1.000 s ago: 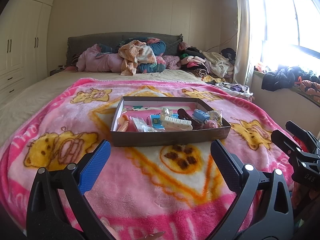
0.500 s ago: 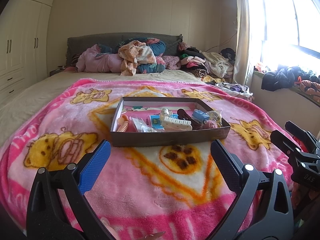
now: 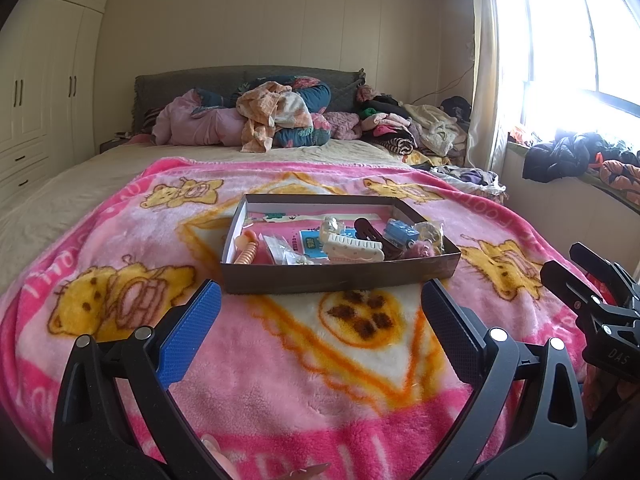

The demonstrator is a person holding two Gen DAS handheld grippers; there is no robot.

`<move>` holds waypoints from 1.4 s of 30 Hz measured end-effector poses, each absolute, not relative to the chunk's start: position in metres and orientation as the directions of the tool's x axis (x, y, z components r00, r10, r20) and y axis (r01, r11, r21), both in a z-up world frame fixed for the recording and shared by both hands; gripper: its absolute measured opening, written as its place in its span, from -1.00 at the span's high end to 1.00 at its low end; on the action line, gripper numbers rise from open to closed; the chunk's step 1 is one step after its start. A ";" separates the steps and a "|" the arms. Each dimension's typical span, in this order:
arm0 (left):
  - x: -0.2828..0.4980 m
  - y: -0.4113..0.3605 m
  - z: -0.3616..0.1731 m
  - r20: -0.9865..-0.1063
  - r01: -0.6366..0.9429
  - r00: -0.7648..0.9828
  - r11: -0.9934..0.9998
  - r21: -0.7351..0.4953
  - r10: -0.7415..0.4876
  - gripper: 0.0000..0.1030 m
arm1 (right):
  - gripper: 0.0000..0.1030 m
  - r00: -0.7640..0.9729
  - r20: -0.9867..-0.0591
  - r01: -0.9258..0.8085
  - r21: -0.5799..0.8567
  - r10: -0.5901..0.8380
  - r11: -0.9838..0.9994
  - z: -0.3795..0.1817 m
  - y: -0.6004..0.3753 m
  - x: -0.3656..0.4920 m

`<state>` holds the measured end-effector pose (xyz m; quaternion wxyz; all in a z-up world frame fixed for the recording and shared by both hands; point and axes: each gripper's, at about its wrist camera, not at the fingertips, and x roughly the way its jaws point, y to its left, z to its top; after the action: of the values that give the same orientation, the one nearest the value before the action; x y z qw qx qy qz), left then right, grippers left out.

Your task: Organize jewelry

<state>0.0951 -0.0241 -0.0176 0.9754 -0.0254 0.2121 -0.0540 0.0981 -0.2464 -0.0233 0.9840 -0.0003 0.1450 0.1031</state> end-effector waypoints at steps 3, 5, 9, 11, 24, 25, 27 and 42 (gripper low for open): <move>0.096 -0.024 -0.018 -0.413 0.096 0.903 0.993 -0.074 -0.118 -0.78 | -0.88 0.937 -0.286 -0.202 0.028 0.202 0.979 -0.024 -0.246 0.099; 0.095 -0.025 -0.018 -0.412 0.096 0.904 0.993 -0.071 -0.117 -0.78 | -0.88 0.936 -0.286 -0.205 0.029 0.204 0.978 -0.024 -0.246 0.098; 0.095 -0.024 -0.018 -0.412 0.094 0.904 0.993 -0.073 -0.116 -0.78 | -0.88 0.937 -0.285 -0.204 0.028 0.203 0.979 -0.024 -0.246 0.098; 0.096 -0.024 -0.018 -0.413 0.095 0.903 0.993 -0.072 -0.117 -0.78 | -0.88 0.937 -0.285 -0.203 0.028 0.203 0.979 -0.024 -0.247 0.099; 0.095 -0.024 -0.018 -0.413 0.094 0.904 0.993 -0.072 -0.115 -0.78 | -0.88 0.937 -0.285 -0.203 0.028 0.202 0.979 -0.024 -0.246 0.098; 0.095 -0.025 -0.018 -0.412 0.094 0.904 0.993 -0.072 -0.116 -0.78 | -0.88 0.937 -0.285 -0.204 0.028 0.203 0.979 -0.024 -0.246 0.098; 0.095 -0.025 -0.018 -0.412 0.094 0.904 0.993 -0.072 -0.115 -0.78 | -0.88 0.937 -0.285 -0.203 0.027 0.202 0.979 -0.024 -0.246 0.098; 0.098 -0.023 -0.020 -0.431 0.090 0.895 0.994 -0.067 -0.110 -0.78 | -0.88 0.937 -0.286 -0.204 0.027 0.203 0.979 -0.024 -0.246 0.098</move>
<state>0.0978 -0.0227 -0.0201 0.9732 -0.0227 0.2228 -0.0512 0.0977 -0.2456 -0.0236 0.9840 -0.0013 0.1450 0.1033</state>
